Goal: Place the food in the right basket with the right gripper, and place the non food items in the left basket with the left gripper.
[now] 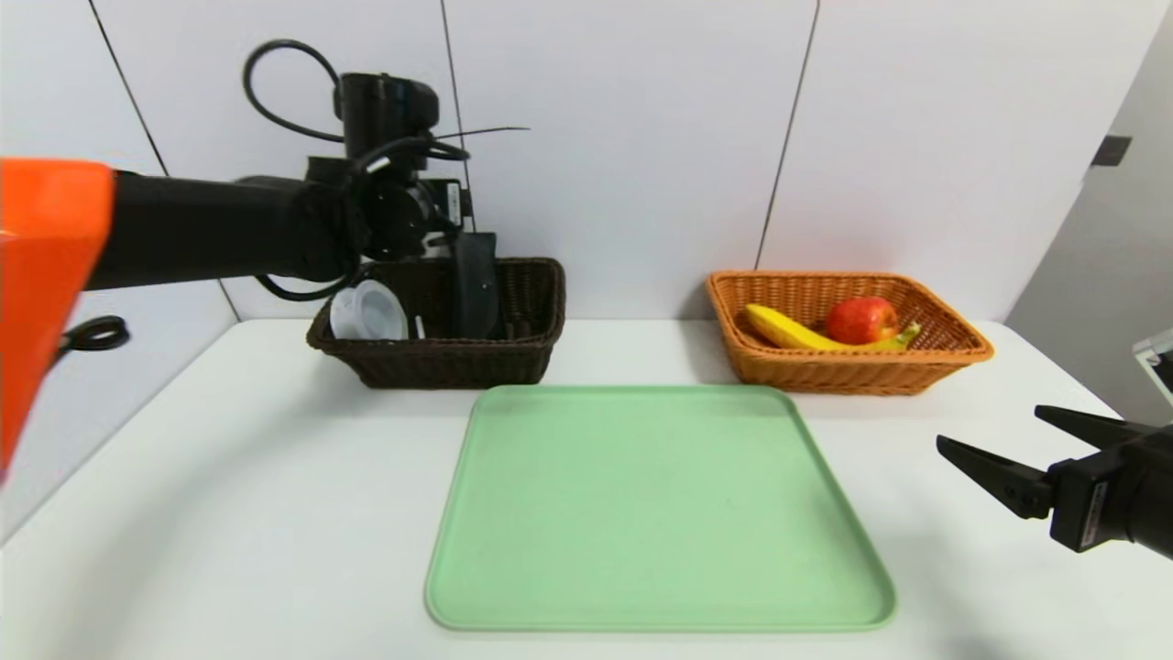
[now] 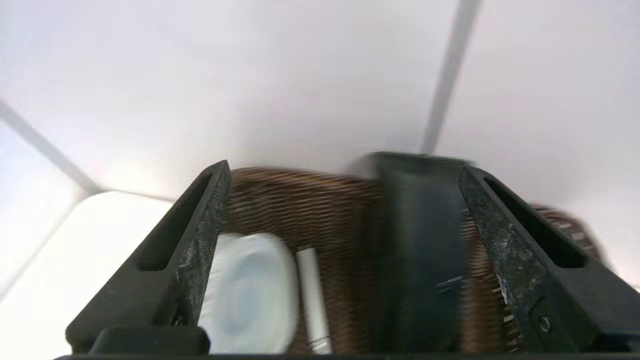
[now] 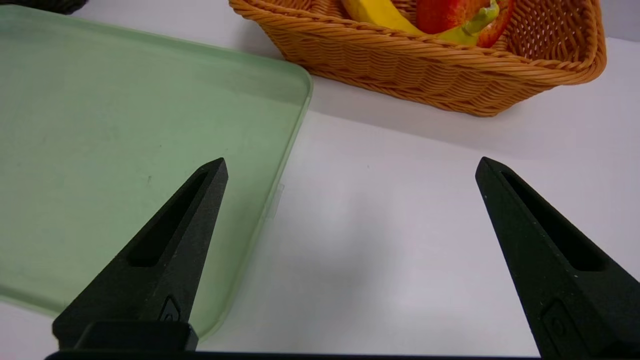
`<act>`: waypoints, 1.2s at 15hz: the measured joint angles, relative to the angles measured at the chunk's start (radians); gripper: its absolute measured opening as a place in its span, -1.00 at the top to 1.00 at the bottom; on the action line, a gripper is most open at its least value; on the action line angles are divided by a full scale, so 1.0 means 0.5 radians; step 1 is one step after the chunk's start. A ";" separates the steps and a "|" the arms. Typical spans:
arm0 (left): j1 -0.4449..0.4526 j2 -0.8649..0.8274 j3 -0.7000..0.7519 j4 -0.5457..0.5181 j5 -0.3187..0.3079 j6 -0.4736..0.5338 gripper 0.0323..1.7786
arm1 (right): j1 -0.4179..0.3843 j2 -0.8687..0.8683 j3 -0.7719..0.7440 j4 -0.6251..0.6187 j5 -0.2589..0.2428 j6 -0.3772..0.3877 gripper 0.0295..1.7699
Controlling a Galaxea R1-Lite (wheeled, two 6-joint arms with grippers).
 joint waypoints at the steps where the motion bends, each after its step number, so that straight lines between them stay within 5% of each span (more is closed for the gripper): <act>1: 0.043 -0.127 0.074 0.091 -0.010 0.002 -0.83 | -0.002 -0.017 -0.005 0.006 -0.003 -0.001 -0.93; 6: 0.316 -0.923 0.738 0.283 -0.201 0.006 -0.87 | -0.005 -0.129 -0.059 0.049 -0.015 0.001 -0.93; 11: 0.457 -1.666 1.557 0.293 -0.223 -0.005 -0.88 | -0.007 -0.260 -0.096 0.139 -0.057 0.009 -0.93; 18: 0.851 -2.415 2.500 -0.027 -0.248 0.098 -0.90 | -0.007 -0.581 -0.120 0.408 -0.113 0.011 -0.93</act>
